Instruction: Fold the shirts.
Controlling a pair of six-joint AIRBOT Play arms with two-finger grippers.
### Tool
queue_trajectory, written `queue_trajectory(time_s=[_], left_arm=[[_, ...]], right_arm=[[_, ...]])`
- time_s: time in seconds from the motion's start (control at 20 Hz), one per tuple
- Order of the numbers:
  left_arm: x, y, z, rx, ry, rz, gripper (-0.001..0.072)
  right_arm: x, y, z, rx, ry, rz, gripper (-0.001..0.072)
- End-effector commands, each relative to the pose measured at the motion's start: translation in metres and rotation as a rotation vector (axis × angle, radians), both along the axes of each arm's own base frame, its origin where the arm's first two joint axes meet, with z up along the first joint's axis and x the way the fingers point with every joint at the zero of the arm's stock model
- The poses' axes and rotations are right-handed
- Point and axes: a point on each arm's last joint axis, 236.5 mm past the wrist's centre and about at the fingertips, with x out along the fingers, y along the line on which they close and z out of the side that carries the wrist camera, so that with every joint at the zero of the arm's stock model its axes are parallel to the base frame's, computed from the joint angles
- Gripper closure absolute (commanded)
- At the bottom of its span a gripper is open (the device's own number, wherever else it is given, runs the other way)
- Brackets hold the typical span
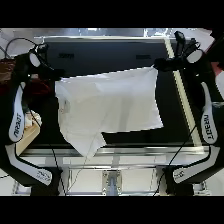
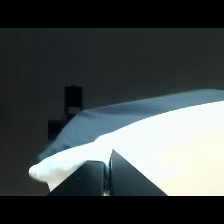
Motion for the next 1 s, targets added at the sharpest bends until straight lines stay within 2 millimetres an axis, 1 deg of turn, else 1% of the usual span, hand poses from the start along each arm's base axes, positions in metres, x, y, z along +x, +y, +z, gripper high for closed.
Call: queue_trajectory(time_s=[0.0, 0.1, 0.2, 0.3, 0.35, 0.4, 0.5, 0.65, 0.7, 0.8, 0.95], left_arm=[[0.035, 0.014, -0.037, 0.030, -0.071, 0.052, 0.0694], [0.038, 0.013, -0.028, 0.015, -0.095, 0.059, 0.0695], [0.031, 0.011, -0.011, 0.008, -0.095, 0.053, 0.0695], [0.024, 0.010, 0.010, 0.012, -0.108, 0.042, 0.0695], [0.017, 0.010, 0.015, 0.012, -0.092, 0.039, 0.0695], [0.005, 0.009, 0.014, 0.012, -0.046, 0.034, 0.0695], [-0.023, 0.005, -0.002, 0.011, 0.082, 0.020, 0.0695], [-0.057, 0.002, -0.030, 0.010, 0.184, 0.014, 0.0695], [-0.072, 0.001, -0.040, 0.011, 0.210, 0.013, 0.0695], [-0.107, 0.000, -0.061, 0.010, 0.282, 0.013, 0.0695], [-0.138, 0.000, -0.078, 0.010, 0.316, 0.016, 0.0695]], right_arm=[[0.043, -0.010, -0.044, -0.004, -0.053, -0.097, 0.0697], [0.045, -0.011, -0.046, -0.005, -0.056, -0.101, 0.0697], [0.036, -0.010, -0.041, -0.028, -0.037, -0.075, 0.0698], [0.021, -0.017, -0.031, -0.107, -0.016, -0.039, 0.0698], [0.011, -0.019, -0.027, -0.135, 0.006, -0.020, 0.0698], [-0.001, -0.020, -0.026, -0.161, 0.041, 0.002, 0.0698], [-0.023, -0.025, -0.034, -0.196, 0.135, 0.021, 0.0698], [-0.052, -0.029, -0.059, -0.229, 0.269, 0.056, 0.0698], [-0.057, -0.031, -0.067, -0.238, 0.295, 0.059, 0.0698], [-0.065, -0.031, -0.084, -0.236, 0.329, 0.060, 0.0698], [-0.079, -0.030, -0.112, -0.231, 0.380, 0.059, 0.0698]])
